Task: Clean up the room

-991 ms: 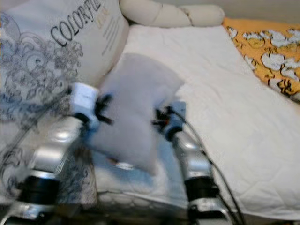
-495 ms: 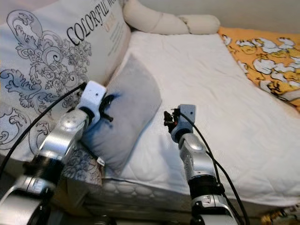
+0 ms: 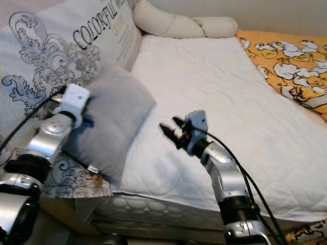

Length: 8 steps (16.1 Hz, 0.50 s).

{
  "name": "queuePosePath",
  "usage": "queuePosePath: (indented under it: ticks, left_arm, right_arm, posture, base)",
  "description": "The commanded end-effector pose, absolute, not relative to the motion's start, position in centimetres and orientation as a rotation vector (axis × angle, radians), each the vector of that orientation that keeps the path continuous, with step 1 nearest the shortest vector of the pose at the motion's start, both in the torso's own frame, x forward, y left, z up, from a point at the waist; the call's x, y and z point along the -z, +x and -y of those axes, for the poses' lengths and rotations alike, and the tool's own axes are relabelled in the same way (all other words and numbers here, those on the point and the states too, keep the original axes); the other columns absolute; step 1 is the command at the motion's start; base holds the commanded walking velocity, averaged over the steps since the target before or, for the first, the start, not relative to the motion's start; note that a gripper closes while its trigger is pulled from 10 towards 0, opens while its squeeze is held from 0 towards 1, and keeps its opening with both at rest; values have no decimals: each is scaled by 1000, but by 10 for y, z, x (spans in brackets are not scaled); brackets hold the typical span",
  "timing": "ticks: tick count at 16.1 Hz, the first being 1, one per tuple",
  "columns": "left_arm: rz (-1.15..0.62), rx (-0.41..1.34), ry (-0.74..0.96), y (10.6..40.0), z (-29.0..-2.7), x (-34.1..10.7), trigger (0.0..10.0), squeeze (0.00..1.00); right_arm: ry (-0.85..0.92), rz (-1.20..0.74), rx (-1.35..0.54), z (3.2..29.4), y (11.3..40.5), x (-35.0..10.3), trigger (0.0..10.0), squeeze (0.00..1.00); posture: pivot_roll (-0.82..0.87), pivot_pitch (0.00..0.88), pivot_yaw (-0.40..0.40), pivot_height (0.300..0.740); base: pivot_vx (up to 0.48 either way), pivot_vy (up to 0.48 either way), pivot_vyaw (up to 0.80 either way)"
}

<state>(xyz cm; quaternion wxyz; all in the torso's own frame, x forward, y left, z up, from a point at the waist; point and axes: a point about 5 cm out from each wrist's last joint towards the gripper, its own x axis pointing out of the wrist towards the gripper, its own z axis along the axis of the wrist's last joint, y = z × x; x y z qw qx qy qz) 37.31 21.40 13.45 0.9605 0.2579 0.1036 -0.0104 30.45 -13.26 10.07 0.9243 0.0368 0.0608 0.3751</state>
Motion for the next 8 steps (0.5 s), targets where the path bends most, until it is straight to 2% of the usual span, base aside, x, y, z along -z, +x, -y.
queuePosePath:
  ticks: [1, 3, 7, 8]
  left_arm:
    - [-125, -53, 542, 379, -227, -158, 10000, 0]
    - [-134, -36, 537, 377, -230, -150, 10000, 0]
    - [-127, 15, 505, 376, -219, -139, 10000, 0]
    - [-125, 80, 417, 376, -214, -138, 10000, 1000]
  right_arm:
    - [50, -105, -861, 130, 300, -109, 10000, 1000]
    - [17, -124, -947, 132, 295, -111, 10000, 1000]
    - [5, -117, -942, 133, 296, -111, 10000, 1000]
    - [18, -108, -942, 133, 295, -112, 10000, 1000]
  posture:
    - [70, 0, 52, 740]
    - [87, 0, 32, 740]
    - [83, 0, 30, 740]
    - [83, 0, 30, 740]
  base:
    - [0, 0, 0]
    - [0, 0, 0]
    - [0, 0, 0]
    - [0, 0, 0]
